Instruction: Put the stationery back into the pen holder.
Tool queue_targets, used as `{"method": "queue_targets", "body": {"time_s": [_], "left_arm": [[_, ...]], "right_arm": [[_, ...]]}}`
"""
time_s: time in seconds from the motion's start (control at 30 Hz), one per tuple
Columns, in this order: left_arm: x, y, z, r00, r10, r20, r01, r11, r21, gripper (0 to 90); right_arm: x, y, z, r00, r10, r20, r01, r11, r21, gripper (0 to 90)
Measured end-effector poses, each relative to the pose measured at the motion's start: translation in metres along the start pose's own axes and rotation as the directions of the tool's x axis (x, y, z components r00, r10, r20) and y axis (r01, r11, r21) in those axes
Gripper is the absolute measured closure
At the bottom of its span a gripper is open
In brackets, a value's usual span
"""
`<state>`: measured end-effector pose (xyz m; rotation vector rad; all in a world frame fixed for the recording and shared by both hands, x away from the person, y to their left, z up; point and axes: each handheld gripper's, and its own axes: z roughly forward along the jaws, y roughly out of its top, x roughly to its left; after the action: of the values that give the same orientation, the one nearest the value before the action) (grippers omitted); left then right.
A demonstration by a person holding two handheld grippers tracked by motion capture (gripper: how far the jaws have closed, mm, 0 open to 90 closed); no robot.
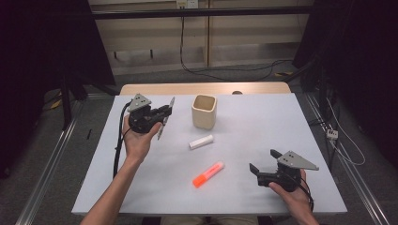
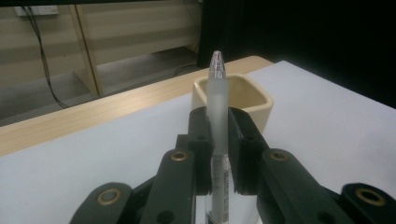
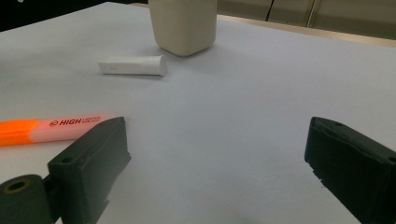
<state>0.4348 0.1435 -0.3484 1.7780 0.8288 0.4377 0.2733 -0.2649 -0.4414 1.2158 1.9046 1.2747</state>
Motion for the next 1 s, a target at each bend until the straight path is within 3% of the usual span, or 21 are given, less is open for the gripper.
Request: {"method": "queue_targets", "body": {"time_s": [0.1,0.17,0.5,0.67,0.87,1.0], "left_arm": [[-0.003,0.006,0.004,0.9999,0.004,0.014,-0.004,1.0000,0.001,80.5],[-0.007,0.008,0.008,0.9989,-0.005,0.048,0.005,1.0000,-0.004,80.5],[-0.022,0.021,0.032,0.9950,0.020,0.098,-0.020,0.9998,-0.007,80.5],[-0.025,0.024,0.044,0.9937,0.013,0.112,-0.013,0.9999,0.000,80.5],[-0.026,0.032,0.055,0.9948,0.024,0.098,-0.026,0.9996,0.015,80.5],[-0.027,0.041,0.059,0.9954,0.023,0.094,-0.022,0.9997,-0.006,80.5]], "right_arm": [[0.000,0.000,0.000,1.0000,0.003,0.000,-0.003,1.000,0.000,5.7],[0.000,0.000,0.000,1.0000,0.004,-0.002,-0.004,1.000,0.002,5.6],[0.000,0.000,0.000,1.0000,0.003,0.001,-0.003,1.000,0.002,5.6],[0.001,0.000,-0.001,1.0000,-0.001,-0.002,0.001,1.000,0.002,5.7],[0.000,0.000,0.000,1.0000,-0.002,-0.009,0.002,1.000,0.003,5.7],[0.000,0.000,0.000,0.9999,0.000,-0.010,0.000,1.000,0.005,5.7]]}}
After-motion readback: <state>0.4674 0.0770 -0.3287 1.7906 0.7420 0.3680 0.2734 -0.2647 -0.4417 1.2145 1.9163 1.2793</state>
